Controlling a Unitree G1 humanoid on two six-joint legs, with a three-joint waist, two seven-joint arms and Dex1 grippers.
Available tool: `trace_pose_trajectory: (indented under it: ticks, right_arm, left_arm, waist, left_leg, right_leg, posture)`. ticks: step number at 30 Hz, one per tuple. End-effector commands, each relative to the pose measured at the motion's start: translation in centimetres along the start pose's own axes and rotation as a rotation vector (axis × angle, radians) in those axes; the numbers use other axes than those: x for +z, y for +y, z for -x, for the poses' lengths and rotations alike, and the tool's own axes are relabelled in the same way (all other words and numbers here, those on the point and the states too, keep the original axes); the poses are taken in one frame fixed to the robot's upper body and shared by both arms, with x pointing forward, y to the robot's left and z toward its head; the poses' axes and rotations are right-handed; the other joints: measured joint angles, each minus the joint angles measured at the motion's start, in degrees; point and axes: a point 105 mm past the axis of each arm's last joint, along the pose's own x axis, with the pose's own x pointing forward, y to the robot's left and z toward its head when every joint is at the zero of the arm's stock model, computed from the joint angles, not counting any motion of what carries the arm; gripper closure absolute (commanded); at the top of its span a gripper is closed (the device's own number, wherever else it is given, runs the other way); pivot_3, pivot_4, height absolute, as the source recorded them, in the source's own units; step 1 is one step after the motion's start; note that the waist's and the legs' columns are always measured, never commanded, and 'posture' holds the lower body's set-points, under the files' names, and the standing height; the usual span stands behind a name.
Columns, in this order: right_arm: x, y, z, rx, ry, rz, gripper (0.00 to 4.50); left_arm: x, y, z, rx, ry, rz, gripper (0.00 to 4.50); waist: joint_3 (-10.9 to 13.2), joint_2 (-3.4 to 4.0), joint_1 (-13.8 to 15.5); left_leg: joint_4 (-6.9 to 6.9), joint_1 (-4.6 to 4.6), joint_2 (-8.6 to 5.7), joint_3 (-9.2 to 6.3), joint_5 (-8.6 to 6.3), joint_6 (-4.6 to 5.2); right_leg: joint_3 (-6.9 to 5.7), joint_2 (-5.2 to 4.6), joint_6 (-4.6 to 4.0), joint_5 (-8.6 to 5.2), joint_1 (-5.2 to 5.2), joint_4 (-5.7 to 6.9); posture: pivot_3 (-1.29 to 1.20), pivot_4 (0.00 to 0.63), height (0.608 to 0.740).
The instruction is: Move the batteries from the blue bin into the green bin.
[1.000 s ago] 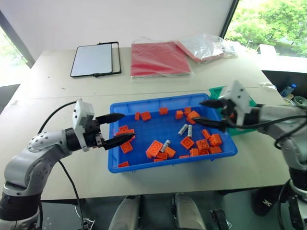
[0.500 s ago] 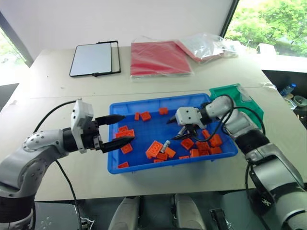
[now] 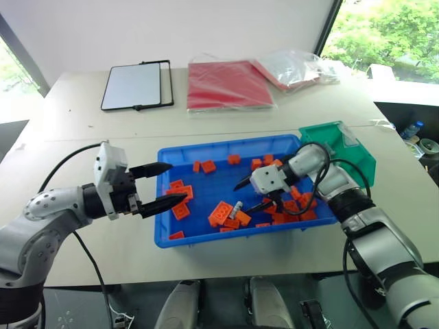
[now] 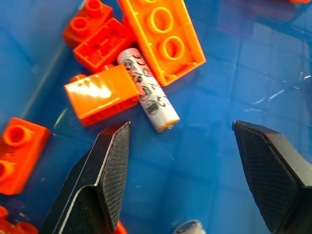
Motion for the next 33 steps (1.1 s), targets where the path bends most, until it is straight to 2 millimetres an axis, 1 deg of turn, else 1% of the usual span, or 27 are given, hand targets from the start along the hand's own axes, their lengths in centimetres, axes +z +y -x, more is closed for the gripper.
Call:
trace_pose_trajectory:
  ticks: [1, 4, 5, 6, 7, 8, 10, 11, 13, 16, 18, 19, 20, 21, 22, 23, 26, 28, 30, 32, 33]
  right_arm:
    - [0.7, 0.7, -1.3, 0.045, -0.03, 0.011, 1.11]
    - [1.2, 0.5, -1.9, 0.037, -0.067, -0.013, 1.11]
    - [1.3, 0.4, -2.0, 0.031, -0.076, -0.021, 1.62]
    - [1.5, 0.3, -2.0, 0.018, -0.087, -0.035, 1.87]
    - [1.5, 0.2, -2.0, 0.008, -0.095, -0.044, 2.39]
    - [1.6, 0.1, -1.8, -0.012, -0.101, -0.054, 2.78]
    - [1.6, 0.0, -1.4, -0.044, -0.102, -0.063, 3.91]
    - [1.8, -0.4, -0.6, -0.094, -0.108, -0.076, 4.39]
    - [2.1, -1.0, 1.0, -0.183, -0.114, -0.102, 4.41]
    - [2.5, -2.7, 4.7, -0.403, -0.038, -0.114, 4.41]
    - [3.4, -4.1, 8.0, -0.606, -0.032, -0.215, 4.41]
    - [4.0, -4.3, 9.8, -0.705, -0.05, -0.285, 4.41]
    - [4.3, -4.2, 11.4, -0.795, -0.058, -0.354, 4.41]
    - [4.5, -3.9, 12.6, -0.863, -0.064, -0.401, 4.41]
    - [4.4, -3.3, 13.8, -0.944, -0.057, -0.452, 4.41]
    - [3.9, -2.7, 14.7, -1.015, -0.032, -0.493, 4.41]
    - [1.7, -0.7, 17.6, -1.246, 0.114, -0.593, 4.41]
    - [0.5, 0.4, 18.8, -1.344, 0.161, -0.664, 4.41]
    - [-0.1, 1.0, 19.3, -1.393, 0.174, -0.703, 4.41]
    - [-0.8, 1.3, 19.3, -1.42, 0.21, -0.722, 3.32]
    - [-1.4, 1.4, 19.5, -1.444, 0.248, -0.711, 2.89]
  left_arm:
    - [1.1, -0.4, 0.1, -0.007, -0.027, -0.046, 0.0]
    - [1.2, -0.3, 0.0, -0.01, -0.029, -0.044, 0.0]
    - [1.2, -0.2, -0.1, -0.011, -0.029, -0.044, 0.0]
    - [1.2, -0.2, -0.1, -0.011, -0.03, -0.044, 0.0]
    - [1.2, -0.1, -0.1, -0.011, -0.031, -0.044, 0.0]
    - [1.2, -0.1, -0.2, -0.013, -0.032, -0.042, 0.0]
    - [1.2, -0.2, -0.3, -0.02, -0.034, -0.04, 0.0]
    - [1.1, -0.2, -0.4, -0.022, -0.035, -0.039, 0.0]
    - [1.1, -0.1, -0.5, -0.023, -0.036, -0.036, 0.0]
    - [0.8, 0.0, -0.6, -0.027, -0.032, -0.031, 0.0]
    - [0.7, 0.1, -0.6, -0.027, -0.038, -0.021, 0.0]
    - [0.6, 0.2, -0.6, -0.023, -0.044, -0.012, 0.0]
    - [0.4, 0.3, -0.7, -0.019, -0.048, -0.006, 0.0]
    - [0.2, 0.4, -0.9, -0.015, -0.051, -0.004, 0.0]
    - [0.0, 0.6, -1.1, -0.007, -0.055, -0.005, 0.0]
    - [-0.2, 0.8, -1.3, 0.0, -0.059, -0.007, 0.0]
    - [-0.2, 1.5, -1.9, 0.021, -0.084, -0.011, 0.0]
    - [0.0, 1.8, -2.2, 0.023, -0.099, -0.013, 0.0]
    - [0.2, 1.9, -2.5, 0.019, -0.107, -0.016, 0.0]
    - [0.4, 2.0, -2.8, 0.009, -0.114, -0.023, 0.0]
    - [0.6, 2.2, -3.0, 0.005, -0.118, -0.025, 0.0]
  waist:
    - [0.0, 0.0, -0.1]
    - [0.0, 0.0, -0.2]
    - [0.0, 0.0, -0.1]
    - [0.0, 0.0, -0.1]
    - [0.0, 0.0, -0.1]
    - [0.0, 0.0, 0.0]
    - [0.0, 0.0, 0.0]
    - [0.0, 0.0, 0.1]
    - [0.0, 0.02, 0.3]
    - [0.0, 0.04, 0.3]
    - [0.0, 0.03, 0.3]
    - [0.0, 0.03, 0.3]
    - [0.0, 0.03, 0.4]
    - [0.0, 0.03, 0.4]
    - [0.0, 0.02, 0.5]
    - [0.0, 0.01, 0.7]
    - [0.0, 0.01, 1.6]
    - [0.0, 0.02, 1.7]
    - [0.0, 0.02, 1.6]
    - [0.0, 0.02, 1.5]
    - [0.0, 0.02, 1.5]
  left_leg:
    - [-0.03, 0.1, 0.01, 0.0, -0.01, 0.0]
    - [-0.03, 0.12, 0.06, -0.01, -0.01, 0.01]
    - [-0.03, 0.12, 0.08, -0.01, -0.01, 0.01]
    - [-0.03, 0.12, 0.09, -0.03, -0.01, 0.0]
    - [-0.02, 0.11, 0.09, -0.03, -0.01, 0.0]
    - [-0.02, 0.12, 0.09, -0.03, -0.01, 0.0]
    - [-0.01, 0.11, 0.08, -0.03, -0.01, 0.0]
    - [-0.01, 0.11, 0.08, -0.03, -0.01, 0.0]
    - [-0.01, 0.09, 0.08, -0.04, -0.01, 0.0]
    - [-0.01, 0.06, 0.03, -0.03, -0.01, 0.0]
    - [-0.01, 0.04, 0.03, -0.03, -0.01, 0.0]
    - [-0.02, 0.03, 0.03, -0.03, -0.02, 0.0]
    - [-0.03, 0.01, 0.06, -0.03, -0.02, 0.0]
    - [-0.05, 0.0, 0.08, -0.06, -0.02, 0.0]
    - [-0.06, -0.02, 0.08, -0.1, -0.02, 0.01]
    - [-0.07, -0.03, 0.08, -0.12, -0.03, 0.02]
    - [-0.05, -0.05, 0.07, -0.1, -0.05, 0.04]
    - [-0.02, -0.12, 0.07, -0.05, -0.05, 0.04]
    - [0.0, -0.14, 0.07, 0.01, -0.04, 0.05]
    - [-0.01, -0.14, 0.08, 0.06, -0.04, 0.06]
    - [-0.02, -0.14, 0.09, 0.07, -0.04, 0.06]
  right_leg:
    - [0.0, 0.0, -0.01, -0.01, 0.1, -0.03]
    - [0.0, 0.07, -0.01, -0.01, 0.1, -0.02]
    - [0.0, 0.09, -0.01, -0.01, 0.1, -0.02]
    - [0.0, 0.1, -0.01, -0.01, 0.1, -0.02]
    - [0.0, 0.11, -0.01, -0.01, 0.1, -0.02]
    - [0.01, 0.11, -0.01, 0.0, 0.1, -0.02]
    - [0.01, 0.1, -0.01, 0.0, 0.1, -0.02]
    - [0.01, 0.1, -0.01, 0.0, 0.1, -0.02]
    - [0.01, 0.1, -0.01, 0.0, 0.09, -0.02]
    - [0.01, 0.02, -0.01, -0.01, 0.07, -0.03]
    - [0.01, -0.02, -0.04, -0.02, 0.03, -0.02]
    - [0.02, -0.06, -0.14, -0.08, 0.01, -0.02]
    - [0.04, -0.08, -0.17, -0.09, -0.02, -0.02]
    - [0.06, -0.09, -0.18, -0.1, -0.03, -0.01]
    - [0.05, -0.08, -0.21, -0.12, -0.04, -0.02]
    - [0.04, -0.09, -0.22, -0.13, -0.03, -0.03]
    - [0.02, -0.12, -0.24, -0.14, 0.02, -0.15]
    - [0.02, -0.13, -0.26, -0.15, 0.04, -0.36]
    - [0.03, -0.12, -0.26, -0.14, 0.05, -0.45]
    - [0.02, -0.12, -0.25, -0.13, 0.04, -0.47]
    - [0.02, -0.11, -0.25, -0.12, 0.05, -0.48]
  posture:
    - [0.0, 0.15, 0.731]
    - [0.0, 0.15, 0.731]
    - [0.0, 0.15, 0.731]
    - [0.0, 0.15, 0.731]
    - [0.0, 0.15, 0.731]
    - [0.0, 0.15, 0.731]
    - [0.0, 0.15, 0.731]
    - [0.0, 0.15, 0.731]
    - [0.0, 0.15, 0.731]
    - [0.0, 0.15, 0.731]
    - [0.0, 0.15, 0.731]
    - [0.0, 0.15, 0.731]
    - [0.0, 0.15, 0.731]
    - [0.0, 0.15, 0.731]
    - [0.0, 0.15, 0.731]
    - [0.0, 0.15, 0.731]
    - [0.0, 0.15, 0.731]
    - [0.0, 0.15, 0.731]
    - [0.0, 0.15, 0.731]
    - [0.0, 0.15, 0.731]
    - [0.0, 0.15, 0.731]
